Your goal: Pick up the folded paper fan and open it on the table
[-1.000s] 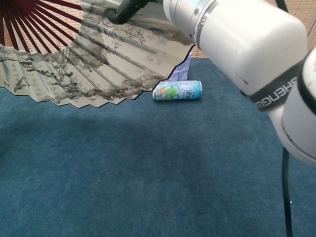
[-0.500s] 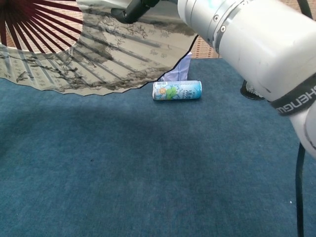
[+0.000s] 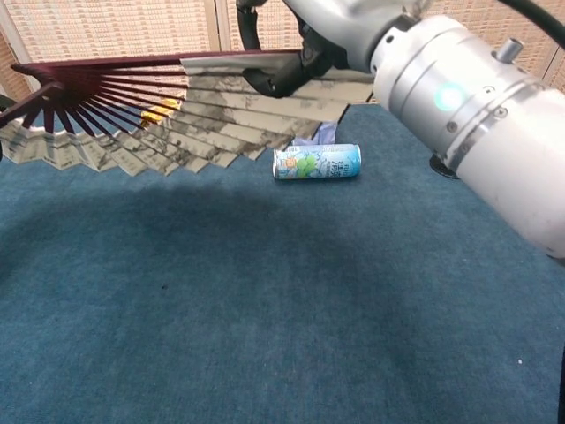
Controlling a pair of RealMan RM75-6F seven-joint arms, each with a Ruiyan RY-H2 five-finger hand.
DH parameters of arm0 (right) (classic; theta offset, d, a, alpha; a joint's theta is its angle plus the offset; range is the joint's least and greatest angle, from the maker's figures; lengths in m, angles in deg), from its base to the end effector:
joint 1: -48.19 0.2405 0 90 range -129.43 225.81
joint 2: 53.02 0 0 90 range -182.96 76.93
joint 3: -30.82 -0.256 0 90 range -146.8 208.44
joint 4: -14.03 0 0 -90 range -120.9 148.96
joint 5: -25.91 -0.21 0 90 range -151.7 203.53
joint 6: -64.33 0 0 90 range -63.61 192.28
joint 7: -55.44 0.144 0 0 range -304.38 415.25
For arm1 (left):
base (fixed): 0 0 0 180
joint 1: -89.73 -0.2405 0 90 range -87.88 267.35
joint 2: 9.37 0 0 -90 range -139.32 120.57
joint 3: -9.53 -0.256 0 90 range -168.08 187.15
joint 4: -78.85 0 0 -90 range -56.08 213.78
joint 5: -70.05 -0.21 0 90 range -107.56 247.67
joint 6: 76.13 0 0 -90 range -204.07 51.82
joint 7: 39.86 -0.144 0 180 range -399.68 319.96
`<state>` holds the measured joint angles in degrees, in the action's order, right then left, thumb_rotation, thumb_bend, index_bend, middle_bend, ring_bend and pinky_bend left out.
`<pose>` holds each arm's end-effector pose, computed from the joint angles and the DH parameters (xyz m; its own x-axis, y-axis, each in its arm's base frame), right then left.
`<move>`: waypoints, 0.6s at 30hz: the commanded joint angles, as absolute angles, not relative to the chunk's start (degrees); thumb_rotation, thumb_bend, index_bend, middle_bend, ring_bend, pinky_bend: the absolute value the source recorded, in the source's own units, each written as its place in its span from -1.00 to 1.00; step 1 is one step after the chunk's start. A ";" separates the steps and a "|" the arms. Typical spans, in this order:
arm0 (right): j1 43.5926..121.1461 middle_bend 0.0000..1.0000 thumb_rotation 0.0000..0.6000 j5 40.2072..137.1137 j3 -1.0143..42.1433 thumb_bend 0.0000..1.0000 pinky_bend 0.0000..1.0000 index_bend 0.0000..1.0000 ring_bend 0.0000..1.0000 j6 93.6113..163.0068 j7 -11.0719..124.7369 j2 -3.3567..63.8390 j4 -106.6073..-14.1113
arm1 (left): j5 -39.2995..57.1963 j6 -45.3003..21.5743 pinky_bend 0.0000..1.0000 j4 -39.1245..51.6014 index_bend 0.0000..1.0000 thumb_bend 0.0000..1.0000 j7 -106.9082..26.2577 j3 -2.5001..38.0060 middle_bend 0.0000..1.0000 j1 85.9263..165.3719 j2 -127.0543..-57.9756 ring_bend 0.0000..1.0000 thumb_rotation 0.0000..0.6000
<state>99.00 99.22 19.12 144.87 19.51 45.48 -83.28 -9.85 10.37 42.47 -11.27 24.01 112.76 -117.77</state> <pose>-0.0071 -0.2956 -0.0011 0.2667 0.1441 0.9529 -0.7650 -0.5697 0.3002 -0.3056 0.3085 0.0324 0.0140 -0.2851 0.9584 0.9917 -0.1183 -0.0497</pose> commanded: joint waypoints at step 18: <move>87.70 -0.70 1.00 112.46 31.14 0.17 -1.00 0.41 -1.00 147.70 25.50 45.64 -77.58 | -13.05 10.16 -0.88 59.50 -1.00 0.22 -8.72 17.13 -1.00 108.07 -124.75 -1.00 1.00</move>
<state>88.78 111.17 30.06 147.01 25.25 45.69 -77.70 -12.84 10.13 58.72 -8.75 17.54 108.54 -124.47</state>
